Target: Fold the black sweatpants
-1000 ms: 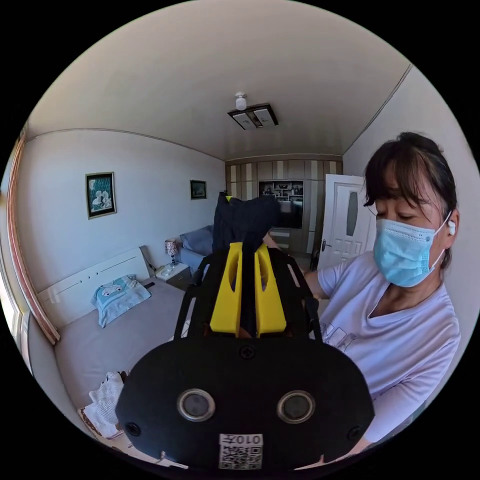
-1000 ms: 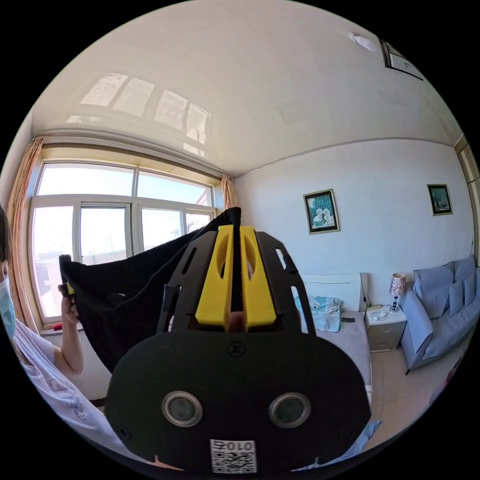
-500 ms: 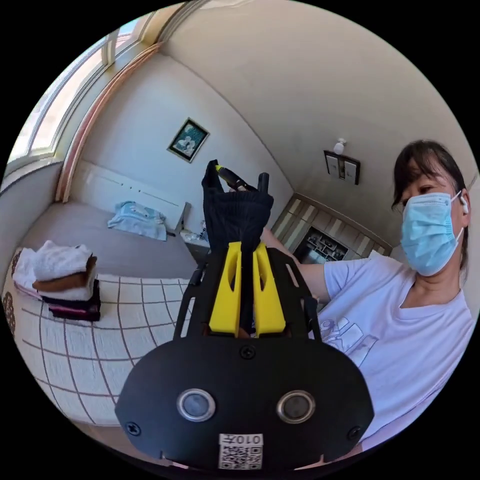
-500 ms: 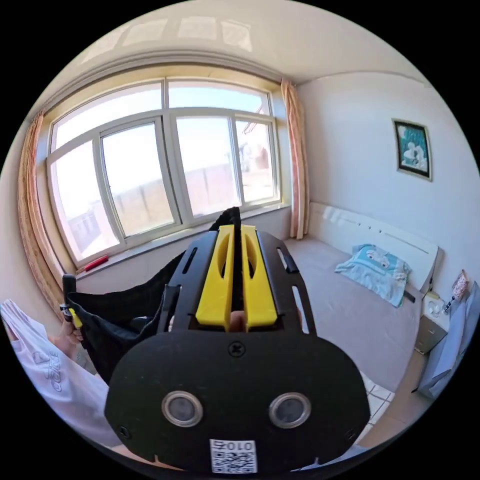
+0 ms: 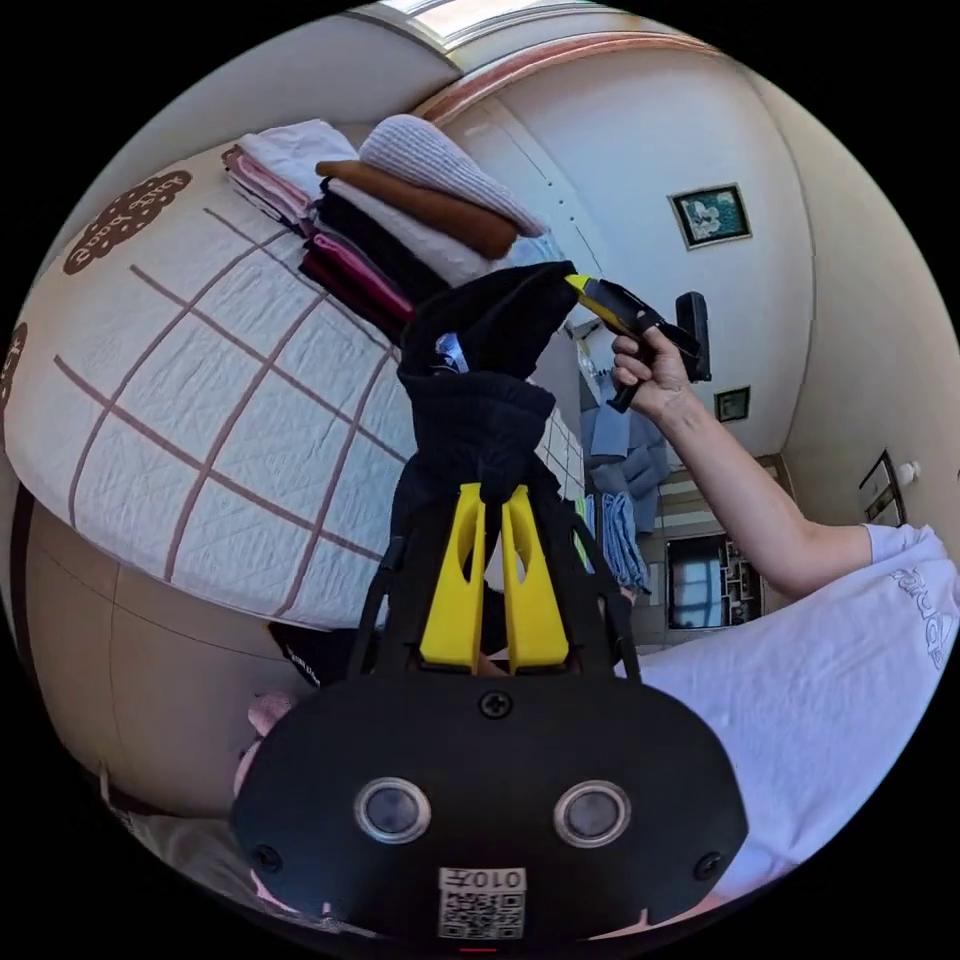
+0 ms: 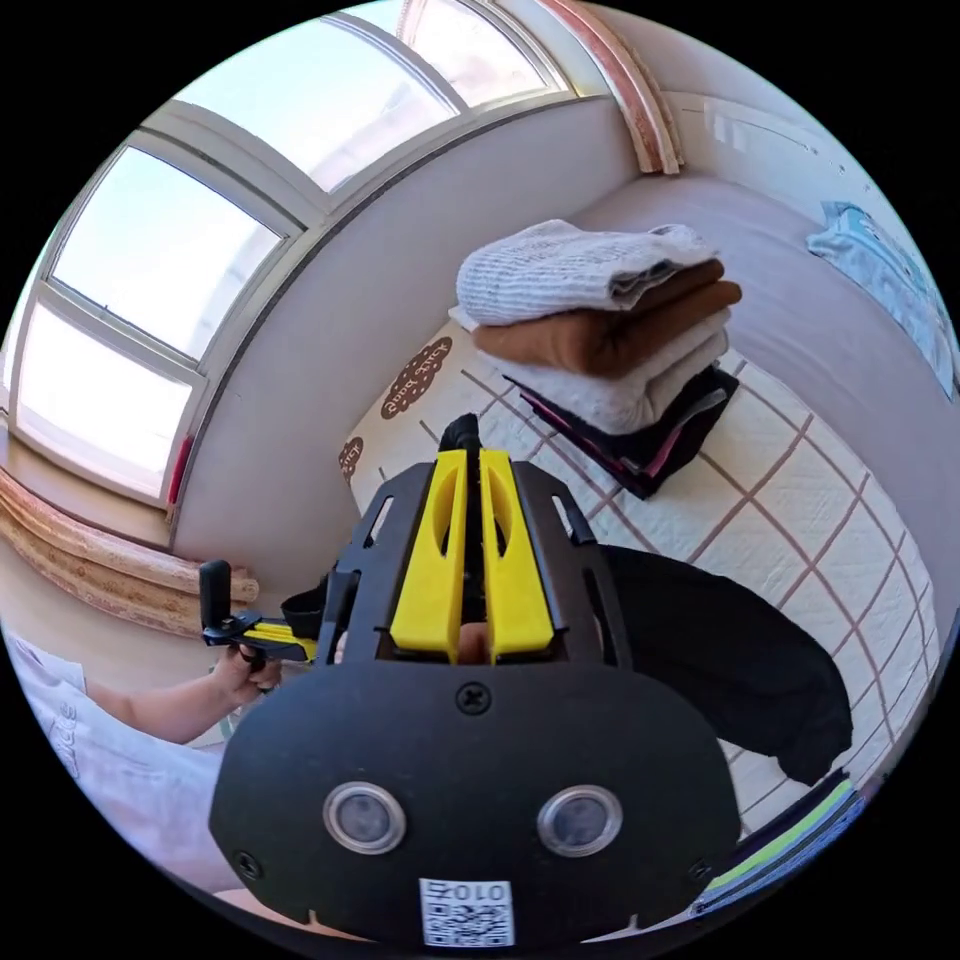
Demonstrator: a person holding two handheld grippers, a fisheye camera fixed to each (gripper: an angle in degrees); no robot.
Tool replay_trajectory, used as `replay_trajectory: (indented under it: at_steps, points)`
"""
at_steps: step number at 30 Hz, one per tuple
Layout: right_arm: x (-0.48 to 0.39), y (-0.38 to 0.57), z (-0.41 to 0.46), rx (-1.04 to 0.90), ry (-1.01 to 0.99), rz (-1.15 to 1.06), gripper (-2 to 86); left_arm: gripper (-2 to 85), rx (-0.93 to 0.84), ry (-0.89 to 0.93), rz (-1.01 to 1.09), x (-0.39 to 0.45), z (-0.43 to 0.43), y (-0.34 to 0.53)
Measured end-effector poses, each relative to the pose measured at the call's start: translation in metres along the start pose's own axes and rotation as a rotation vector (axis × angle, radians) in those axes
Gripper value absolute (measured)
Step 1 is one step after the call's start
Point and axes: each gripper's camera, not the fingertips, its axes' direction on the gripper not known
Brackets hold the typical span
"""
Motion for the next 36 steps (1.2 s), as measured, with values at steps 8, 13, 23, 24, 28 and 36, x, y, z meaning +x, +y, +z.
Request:
replay_trajectory:
  at_steps: [8,13,23,24,28,36]
  points:
    - [-0.105,-0.09,0.1,0.158,0.012,-0.204,5.1,0.8,0.112,0.046,-0.078,-0.096,-0.046,-0.051]
    - [-0.141,-0.12,0.174,0.087,-0.03,-0.254,7.2,1.3,0.099,-0.045,-0.193,-0.17,-0.043,-0.079]
    - [-0.021,0.109,0.178,-0.132,0.166,0.007,9.0,2.0,0.136,0.014,-0.352,-0.265,-0.025,-0.098]
    - [0.0,0.15,0.174,-0.211,0.212,0.091,9.4,2.1,0.133,0.016,-0.33,-0.264,-0.027,-0.101]
    - [0.041,0.277,0.173,-0.458,0.346,0.271,10.6,2.3,0.148,-0.039,-0.306,-0.265,-0.032,-0.108]
    - [0.06,0.376,0.238,-0.652,0.407,0.274,11.8,2.4,0.199,-0.09,-0.36,-0.274,-0.03,-0.093]
